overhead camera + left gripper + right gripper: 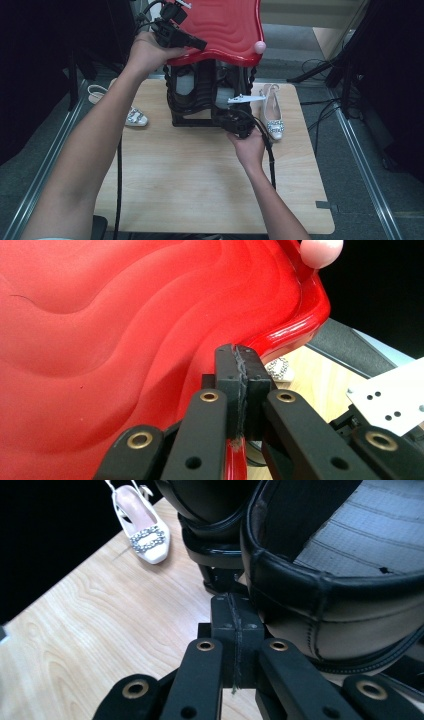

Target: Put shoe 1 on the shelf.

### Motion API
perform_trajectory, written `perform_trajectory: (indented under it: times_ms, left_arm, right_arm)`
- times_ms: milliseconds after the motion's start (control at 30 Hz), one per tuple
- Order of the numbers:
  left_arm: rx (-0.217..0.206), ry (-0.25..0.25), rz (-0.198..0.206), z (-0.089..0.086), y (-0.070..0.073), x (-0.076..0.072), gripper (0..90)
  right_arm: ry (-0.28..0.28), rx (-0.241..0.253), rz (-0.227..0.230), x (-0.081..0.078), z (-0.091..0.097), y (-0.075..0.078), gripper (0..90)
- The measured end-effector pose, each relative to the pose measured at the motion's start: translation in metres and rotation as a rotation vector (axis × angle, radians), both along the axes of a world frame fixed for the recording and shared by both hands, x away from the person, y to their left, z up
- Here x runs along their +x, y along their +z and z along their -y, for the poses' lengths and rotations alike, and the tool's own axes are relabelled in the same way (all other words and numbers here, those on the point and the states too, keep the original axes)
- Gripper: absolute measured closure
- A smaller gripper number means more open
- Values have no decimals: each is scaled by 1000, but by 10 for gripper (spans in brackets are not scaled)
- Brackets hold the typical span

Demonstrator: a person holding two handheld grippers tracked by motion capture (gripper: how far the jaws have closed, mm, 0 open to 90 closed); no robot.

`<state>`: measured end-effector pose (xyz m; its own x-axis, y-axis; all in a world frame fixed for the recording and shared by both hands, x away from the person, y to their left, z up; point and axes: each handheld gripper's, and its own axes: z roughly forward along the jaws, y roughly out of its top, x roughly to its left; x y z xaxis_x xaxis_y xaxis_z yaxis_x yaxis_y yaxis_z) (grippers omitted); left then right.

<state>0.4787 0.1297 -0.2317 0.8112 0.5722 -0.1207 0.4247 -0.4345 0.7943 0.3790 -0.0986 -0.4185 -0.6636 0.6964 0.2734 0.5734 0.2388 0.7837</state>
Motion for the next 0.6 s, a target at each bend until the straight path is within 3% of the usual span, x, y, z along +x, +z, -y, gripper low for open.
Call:
perform_trajectory:
  times_ms: [267,600]
  left_arm:
    - [-6,-13,-4,0,-1,0,900]
    - [-8,-8,-6,0,0,0,900]
  right_arm:
    - [-1,21,-5,5,-2,1,900]
    - [-23,24,3,23,-7,9,900]
